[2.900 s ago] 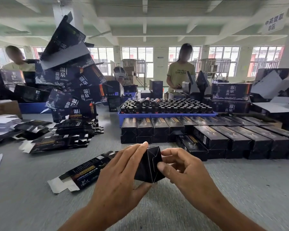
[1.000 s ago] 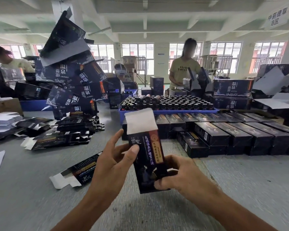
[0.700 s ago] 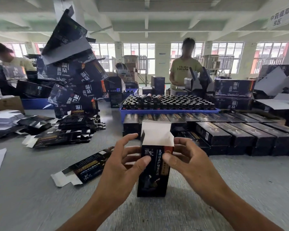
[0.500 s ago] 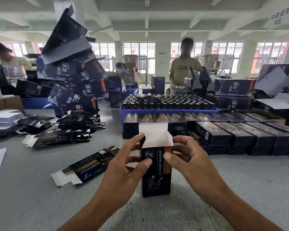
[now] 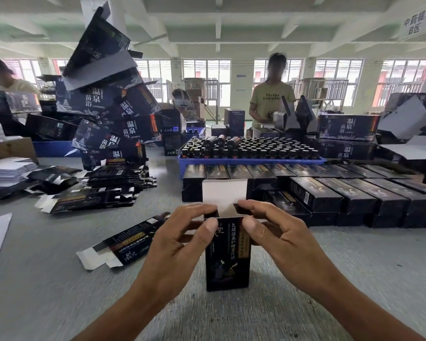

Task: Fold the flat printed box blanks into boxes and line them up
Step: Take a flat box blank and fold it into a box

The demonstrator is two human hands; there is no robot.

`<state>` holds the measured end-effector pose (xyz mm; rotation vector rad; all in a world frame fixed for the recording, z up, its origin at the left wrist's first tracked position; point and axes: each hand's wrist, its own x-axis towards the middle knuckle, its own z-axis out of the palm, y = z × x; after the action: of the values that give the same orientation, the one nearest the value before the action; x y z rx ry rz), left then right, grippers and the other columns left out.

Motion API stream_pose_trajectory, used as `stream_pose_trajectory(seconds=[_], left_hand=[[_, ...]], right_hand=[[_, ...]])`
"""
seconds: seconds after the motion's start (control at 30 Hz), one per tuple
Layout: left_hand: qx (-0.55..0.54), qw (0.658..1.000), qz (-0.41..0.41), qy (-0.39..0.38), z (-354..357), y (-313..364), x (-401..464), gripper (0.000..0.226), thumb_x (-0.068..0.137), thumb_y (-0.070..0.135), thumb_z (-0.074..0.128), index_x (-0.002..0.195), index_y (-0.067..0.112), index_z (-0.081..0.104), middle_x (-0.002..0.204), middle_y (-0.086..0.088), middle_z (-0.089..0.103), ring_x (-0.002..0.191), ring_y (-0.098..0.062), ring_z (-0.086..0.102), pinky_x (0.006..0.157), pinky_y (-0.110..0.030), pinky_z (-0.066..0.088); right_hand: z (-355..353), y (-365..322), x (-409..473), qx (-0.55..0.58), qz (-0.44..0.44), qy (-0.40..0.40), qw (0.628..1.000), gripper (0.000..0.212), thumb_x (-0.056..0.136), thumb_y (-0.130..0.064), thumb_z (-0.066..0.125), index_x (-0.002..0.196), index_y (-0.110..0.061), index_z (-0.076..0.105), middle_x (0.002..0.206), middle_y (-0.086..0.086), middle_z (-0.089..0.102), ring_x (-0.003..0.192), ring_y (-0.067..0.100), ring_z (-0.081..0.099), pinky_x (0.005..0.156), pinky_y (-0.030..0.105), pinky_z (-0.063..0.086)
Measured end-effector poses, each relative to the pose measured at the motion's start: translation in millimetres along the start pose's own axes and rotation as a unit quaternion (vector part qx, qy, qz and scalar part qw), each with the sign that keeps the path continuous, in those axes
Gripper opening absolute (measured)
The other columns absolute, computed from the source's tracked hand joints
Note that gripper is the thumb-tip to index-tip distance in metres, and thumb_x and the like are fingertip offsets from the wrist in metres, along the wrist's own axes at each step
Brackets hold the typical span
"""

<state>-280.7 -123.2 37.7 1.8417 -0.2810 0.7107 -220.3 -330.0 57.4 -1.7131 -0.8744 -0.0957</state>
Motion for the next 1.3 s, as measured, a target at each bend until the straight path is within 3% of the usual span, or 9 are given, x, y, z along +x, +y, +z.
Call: stream_pose_trajectory(seconds=[0.2,0.3,0.53,0.73,0.8,0.9,1.03,1.2,1.3], left_hand=[[0.032,0.998,0.047,0.034,2,5,0,0.032,0.09,0.048,0.057,0.115,0.033,0.07,0.131,0.018,0.059,0.122,-0.012,0.06,0.09,-0.034,0.057],[0.04,0.997,0.051,0.037,2,7,0,0.031,0.091,0.045,0.059,0.116,0.029,0.07,0.127,0.014,0.062,0.119,-0.015,0.062,0.089,-0.035,0.058],[0.048,0.997,0.055,0.031,2,11,-1,0.03,0.091,0.047,0.057,0.117,0.036,0.069,0.127,0.016,0.062,0.121,-0.013,0.061,0.088,-0.025,0.056],[0.017,0.999,0.044,0.022,3,14,-3,0.031,0.091,0.046,0.059,0.115,0.03,0.071,0.127,0.01,0.065,0.121,-0.018,0.061,0.086,-0.031,0.057],[0.008,0.999,0.046,0.028,3,16,-3,0.031,0.093,0.046,0.057,0.114,0.029,0.073,0.127,0.011,0.066,0.122,-0.015,0.061,0.087,-0.024,0.056],[0.012,0.998,0.046,0.05,6,18,-2,0.031,0.096,0.046,0.057,0.114,0.028,0.074,0.126,0.017,0.067,0.119,-0.006,0.062,0.087,-0.017,0.053],[-0.039,0.997,0.028,0.068,10,16,-1,0.015,0.093,0.038,0.065,0.106,0.031,0.069,0.121,0.013,0.07,0.108,-0.011,0.069,0.086,-0.023,0.056],[-0.018,0.997,0.037,0.061,7,16,-2,0.044,0.091,0.033,0.064,0.134,0.027,0.056,0.127,0.021,0.065,0.11,-0.007,0.067,0.083,-0.018,0.055],[-0.01,0.997,0.049,0.052,7,16,-3,0.038,0.094,0.03,0.063,0.132,0.029,0.061,0.123,0.013,0.069,0.11,-0.01,0.068,0.083,-0.016,0.054]], right_hand=[[4,-5,-1,0.02,-0.04,0.056,0.997,0.025,0.093,-0.023,0.068,0.109,-0.043,0.072,0.132,-0.031,0.059,0.117,-0.004,0.061,0.089,0.014,0.053],[5,-5,-1,0.035,-0.028,0.061,0.997,0.026,0.091,-0.016,0.07,0.097,-0.041,0.066,0.127,-0.027,0.064,0.115,-0.002,0.063,0.091,0.02,0.056],[6,-13,-3,0.063,-0.043,0.091,0.993,0.035,0.086,-0.045,0.068,0.12,-0.047,0.063,0.122,-0.023,0.067,0.114,-0.001,0.064,0.087,0.008,0.049],[8,-16,-4,0.056,-0.048,0.108,0.991,0.026,0.087,-0.041,0.064,0.111,-0.033,0.071,0.108,-0.016,0.074,0.105,0.004,0.069,0.086,0.011,0.051],[7,-17,-4,0.062,-0.043,0.108,0.991,0.024,0.087,-0.035,0.066,0.109,-0.03,0.072,0.107,-0.017,0.074,0.103,0.004,0.07,0.084,0.01,0.051],[7,-15,-4,0.054,-0.038,0.112,0.992,0.02,0.092,-0.019,0.067,0.108,-0.029,0.072,0.107,-0.018,0.073,0.103,0.004,0.07,0.083,0.011,0.052],[6,-13,-4,0.04,-0.035,0.105,0.993,0.027,0.096,-0.015,0.063,0.113,-0.034,0.072,0.108,-0.018,0.073,0.105,0.004,0.069,0.088,0.011,0.051],[7,-13,-4,0.033,-0.039,0.11,0.993,0.033,0.097,-0.008,0.062,0.102,-0.037,0.074,0.112,-0.017,0.073,0.107,0.007,0.069,0.089,0.03,0.059],[6,-11,-4,0.044,-0.036,0.103,0.993,0.032,0.096,-0.007,0.063,0.104,-0.036,0.074,0.114,-0.016,0.073,0.109,0.008,0.069,0.09,0.033,0.058]])
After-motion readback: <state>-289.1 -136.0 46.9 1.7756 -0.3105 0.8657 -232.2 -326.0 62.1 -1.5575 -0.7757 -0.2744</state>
